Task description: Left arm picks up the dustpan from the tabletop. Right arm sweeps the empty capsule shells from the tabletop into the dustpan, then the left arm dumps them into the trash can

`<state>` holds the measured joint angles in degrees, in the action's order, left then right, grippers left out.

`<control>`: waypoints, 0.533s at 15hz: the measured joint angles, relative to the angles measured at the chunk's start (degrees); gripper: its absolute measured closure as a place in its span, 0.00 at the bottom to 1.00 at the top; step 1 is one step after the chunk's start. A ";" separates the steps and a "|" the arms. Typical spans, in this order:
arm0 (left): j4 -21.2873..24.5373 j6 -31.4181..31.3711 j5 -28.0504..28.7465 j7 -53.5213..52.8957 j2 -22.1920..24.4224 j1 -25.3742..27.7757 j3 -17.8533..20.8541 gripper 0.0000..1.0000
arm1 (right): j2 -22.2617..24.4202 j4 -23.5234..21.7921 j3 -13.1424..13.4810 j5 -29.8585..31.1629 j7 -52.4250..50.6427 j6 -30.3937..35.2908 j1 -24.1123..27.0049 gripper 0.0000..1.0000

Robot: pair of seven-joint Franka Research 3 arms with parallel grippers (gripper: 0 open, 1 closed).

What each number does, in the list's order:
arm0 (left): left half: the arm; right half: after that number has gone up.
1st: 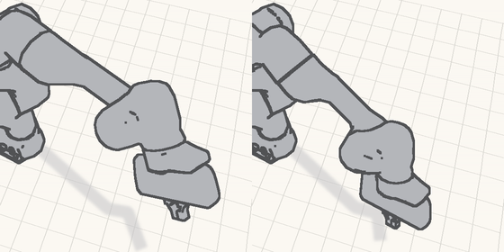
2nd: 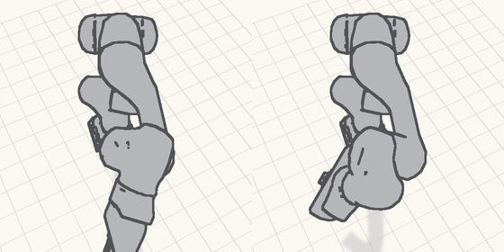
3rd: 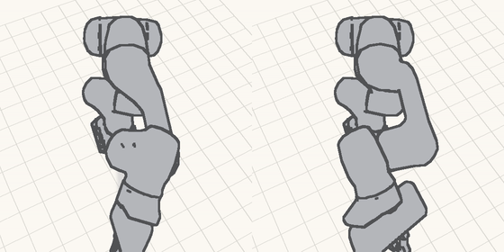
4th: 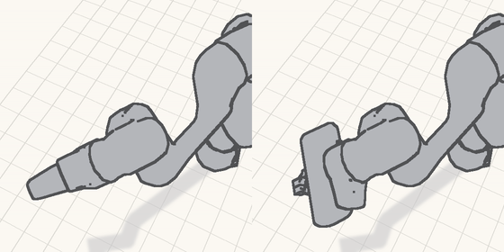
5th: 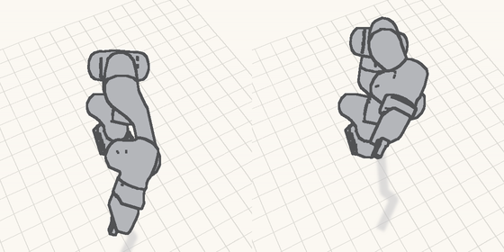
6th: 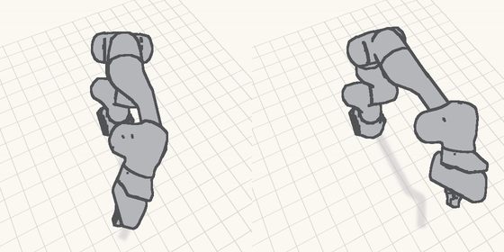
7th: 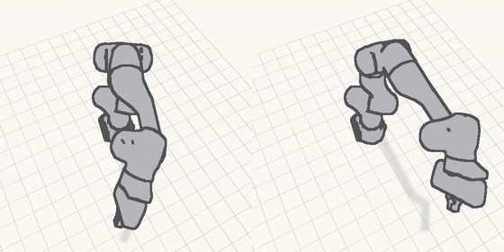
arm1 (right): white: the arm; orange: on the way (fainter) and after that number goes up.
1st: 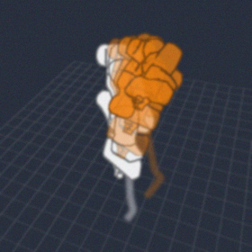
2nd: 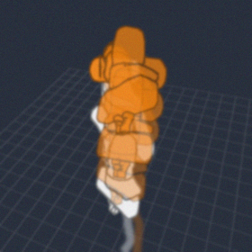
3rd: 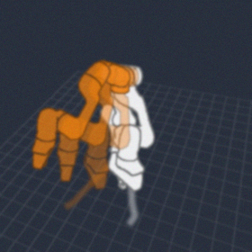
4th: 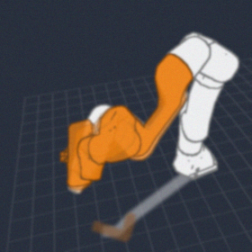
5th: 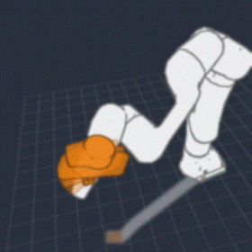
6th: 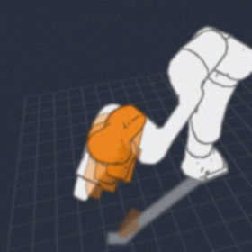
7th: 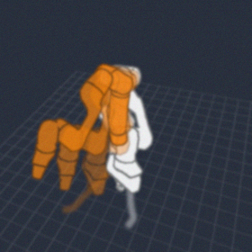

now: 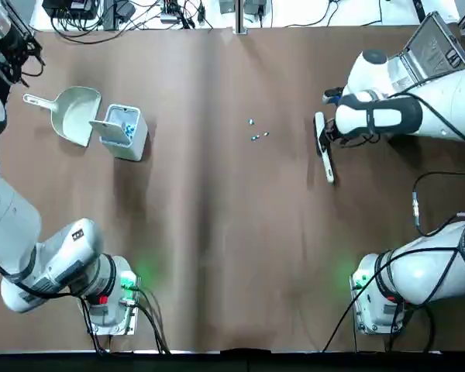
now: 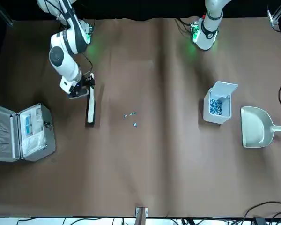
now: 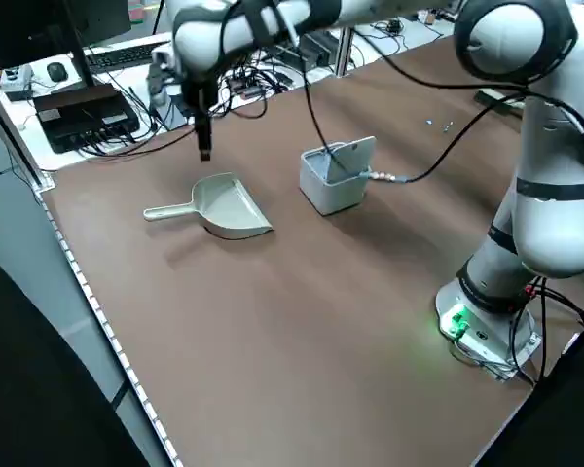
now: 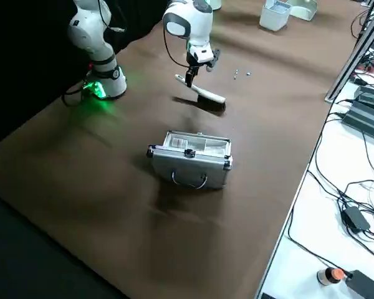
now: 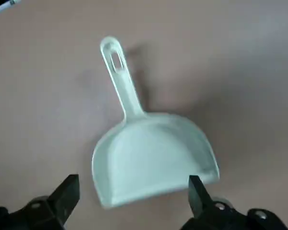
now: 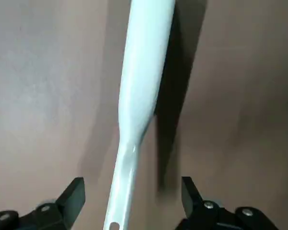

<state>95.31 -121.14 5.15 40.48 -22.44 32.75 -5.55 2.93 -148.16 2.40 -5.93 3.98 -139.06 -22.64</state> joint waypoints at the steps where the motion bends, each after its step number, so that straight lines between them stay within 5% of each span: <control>1: 0.02 -2.69 0.00 0.83 -1.29 1.09 0.02 0.00 | 0.00 -0.32 -0.01 0.00 0.04 -0.17 -0.51 0.12; 8: 0.00 -14.73 0.02 10.42 -8.78 2.74 -0.14 0.00 | -1.13 -1.25 0.00 0.00 2.47 -0.67 -3.50 0.20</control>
<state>95.31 -135.87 5.17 50.90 -31.22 35.49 -5.69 1.80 -149.40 2.40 -5.93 6.45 -139.73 -26.14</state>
